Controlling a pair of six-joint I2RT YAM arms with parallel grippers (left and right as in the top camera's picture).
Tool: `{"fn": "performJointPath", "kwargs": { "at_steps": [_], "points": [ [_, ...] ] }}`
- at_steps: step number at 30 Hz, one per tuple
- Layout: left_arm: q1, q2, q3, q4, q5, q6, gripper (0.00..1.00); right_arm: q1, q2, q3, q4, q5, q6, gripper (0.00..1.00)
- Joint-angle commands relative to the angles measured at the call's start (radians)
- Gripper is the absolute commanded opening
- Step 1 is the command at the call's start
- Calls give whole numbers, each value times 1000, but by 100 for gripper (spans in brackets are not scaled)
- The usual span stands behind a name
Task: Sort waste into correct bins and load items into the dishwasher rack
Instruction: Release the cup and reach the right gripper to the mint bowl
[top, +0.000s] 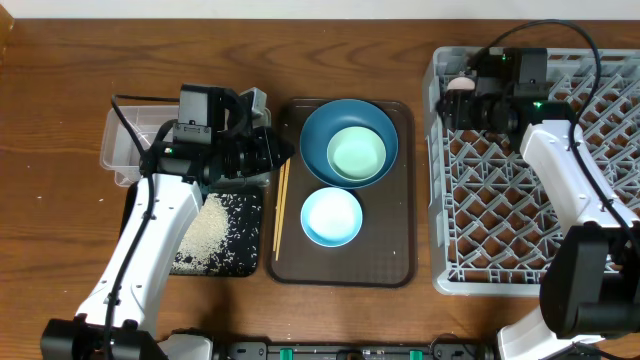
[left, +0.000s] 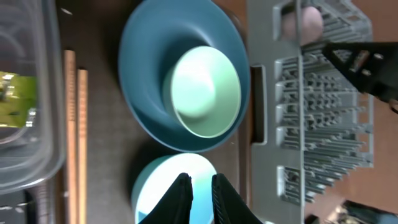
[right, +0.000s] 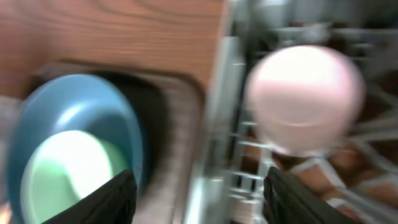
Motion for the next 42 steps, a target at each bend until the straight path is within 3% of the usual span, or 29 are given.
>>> {"fn": "performJointPath", "kwargs": {
  "at_steps": [1,10,14,15,31,36,42],
  "points": [
    [-2,-1,-2,-9,-85,21,16,45,-29,24,-21,-120,-5,63],
    [-2,-1,-2,-50,-114,21,16,227,-16,23,-35,111,-40,55],
    [-2,-1,-2,-64,-115,21,50,292,-5,23,-31,203,-65,47],
    [-2,-1,-2,-66,-115,21,52,304,0,23,-27,217,-76,46],
    [-2,-1,-2,-69,-115,21,54,354,203,23,31,240,-113,36],
    [-2,-1,-2,-69,-115,21,55,357,232,23,32,223,-113,15],
    [-2,-1,-2,-69,-115,21,55,356,209,24,61,224,-114,7]
  ]
}}
